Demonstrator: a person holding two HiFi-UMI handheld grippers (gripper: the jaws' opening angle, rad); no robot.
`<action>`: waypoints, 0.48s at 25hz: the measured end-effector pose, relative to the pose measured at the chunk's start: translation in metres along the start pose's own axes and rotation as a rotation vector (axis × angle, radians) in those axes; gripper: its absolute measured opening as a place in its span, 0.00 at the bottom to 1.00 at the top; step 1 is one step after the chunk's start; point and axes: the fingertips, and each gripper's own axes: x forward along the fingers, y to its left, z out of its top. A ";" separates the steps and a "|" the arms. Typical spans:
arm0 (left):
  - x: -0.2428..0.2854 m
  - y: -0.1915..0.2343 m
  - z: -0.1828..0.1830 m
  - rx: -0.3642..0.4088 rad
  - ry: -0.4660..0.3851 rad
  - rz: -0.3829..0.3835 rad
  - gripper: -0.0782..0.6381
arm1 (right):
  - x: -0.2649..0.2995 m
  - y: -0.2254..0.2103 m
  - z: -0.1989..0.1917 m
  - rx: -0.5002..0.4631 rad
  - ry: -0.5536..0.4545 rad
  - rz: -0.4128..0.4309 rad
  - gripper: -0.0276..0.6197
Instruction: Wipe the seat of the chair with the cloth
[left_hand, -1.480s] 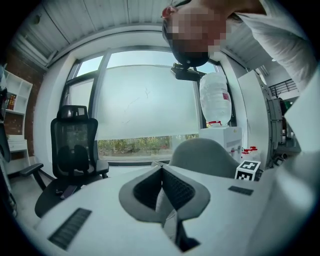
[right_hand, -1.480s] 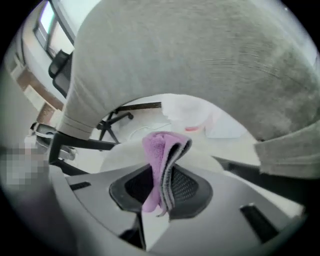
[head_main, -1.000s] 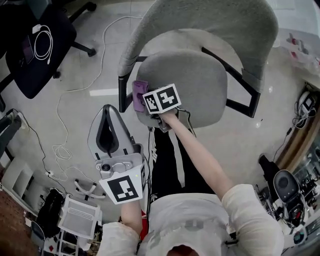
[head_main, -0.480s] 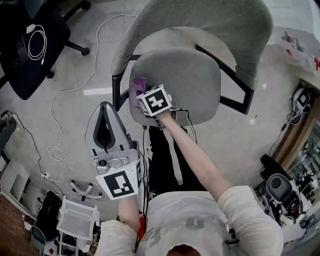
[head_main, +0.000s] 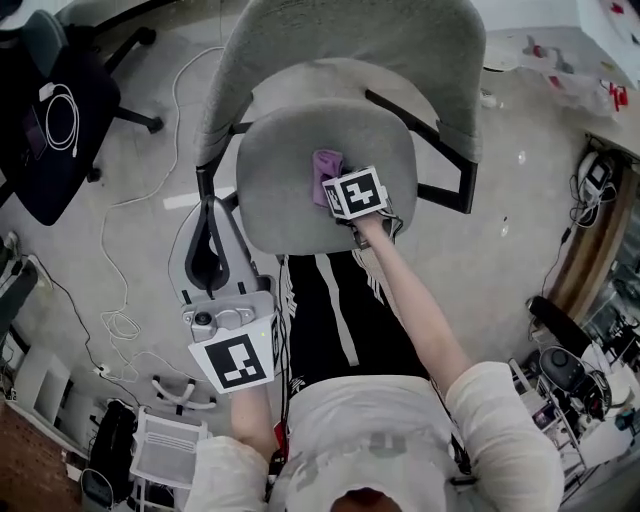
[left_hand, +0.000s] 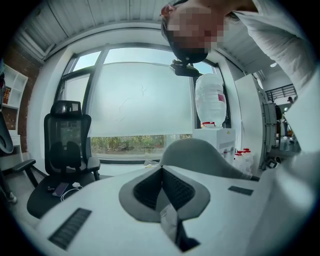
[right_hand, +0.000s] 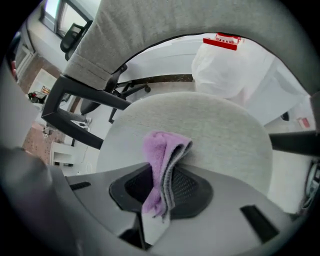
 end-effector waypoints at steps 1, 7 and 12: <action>0.000 -0.002 0.001 0.004 -0.002 -0.003 0.13 | -0.004 -0.012 -0.002 -0.006 0.004 -0.023 0.18; 0.001 -0.017 0.005 0.029 0.005 -0.035 0.13 | -0.025 -0.071 -0.018 0.002 0.029 -0.131 0.18; 0.004 -0.031 0.011 0.041 0.004 -0.069 0.13 | -0.038 -0.106 -0.032 0.046 0.056 -0.206 0.18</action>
